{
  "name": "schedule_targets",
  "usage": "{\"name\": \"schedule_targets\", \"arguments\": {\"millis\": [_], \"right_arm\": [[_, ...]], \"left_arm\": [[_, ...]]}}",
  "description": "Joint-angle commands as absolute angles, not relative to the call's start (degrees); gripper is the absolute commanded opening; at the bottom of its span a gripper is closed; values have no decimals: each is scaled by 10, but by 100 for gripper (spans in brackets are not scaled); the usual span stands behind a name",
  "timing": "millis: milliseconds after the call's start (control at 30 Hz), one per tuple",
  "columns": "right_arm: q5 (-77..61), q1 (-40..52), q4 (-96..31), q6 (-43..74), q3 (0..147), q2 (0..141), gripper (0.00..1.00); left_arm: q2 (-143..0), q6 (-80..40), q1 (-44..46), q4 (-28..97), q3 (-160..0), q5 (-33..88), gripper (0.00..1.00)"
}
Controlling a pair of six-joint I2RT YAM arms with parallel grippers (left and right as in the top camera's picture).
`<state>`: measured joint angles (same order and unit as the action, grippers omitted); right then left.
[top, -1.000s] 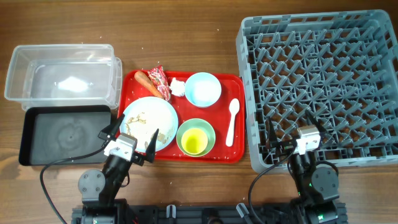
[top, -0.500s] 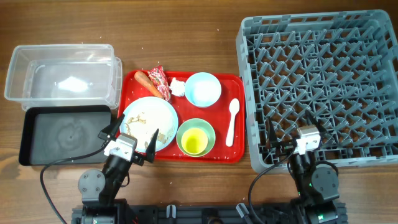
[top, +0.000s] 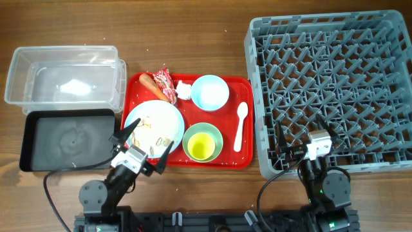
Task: Sort waste into correct bins and load items into the dishwasher rack
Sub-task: 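Move both grippers forward toward the red tray and dish rack, then grasp the yellow cup with the left gripper and lift it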
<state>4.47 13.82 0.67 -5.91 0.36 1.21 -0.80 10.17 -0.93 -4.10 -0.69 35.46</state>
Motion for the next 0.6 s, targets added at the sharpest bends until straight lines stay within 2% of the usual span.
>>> {"name": "schedule_targets", "arguments": {"millis": [0,100,267,400,567], "right_arm": [[-2,141,31,-58,3,10,100],[-92,141,64,-55,6,10,100],[-102,141,11,79,92,24,100],[-104,141,-111,96,230,115,100],[-105,141,-350,90,518,353,100]], "left_arm": [[-5,70,-14,-70,-3,392,100],[-13,7,-14,-106,-18,392,100],[-143,-17,-14,-66,-173,392,100],[-353,-24,-14,83,-385,401,100],[-624,-24,-4,331,-677,444,100]]}}
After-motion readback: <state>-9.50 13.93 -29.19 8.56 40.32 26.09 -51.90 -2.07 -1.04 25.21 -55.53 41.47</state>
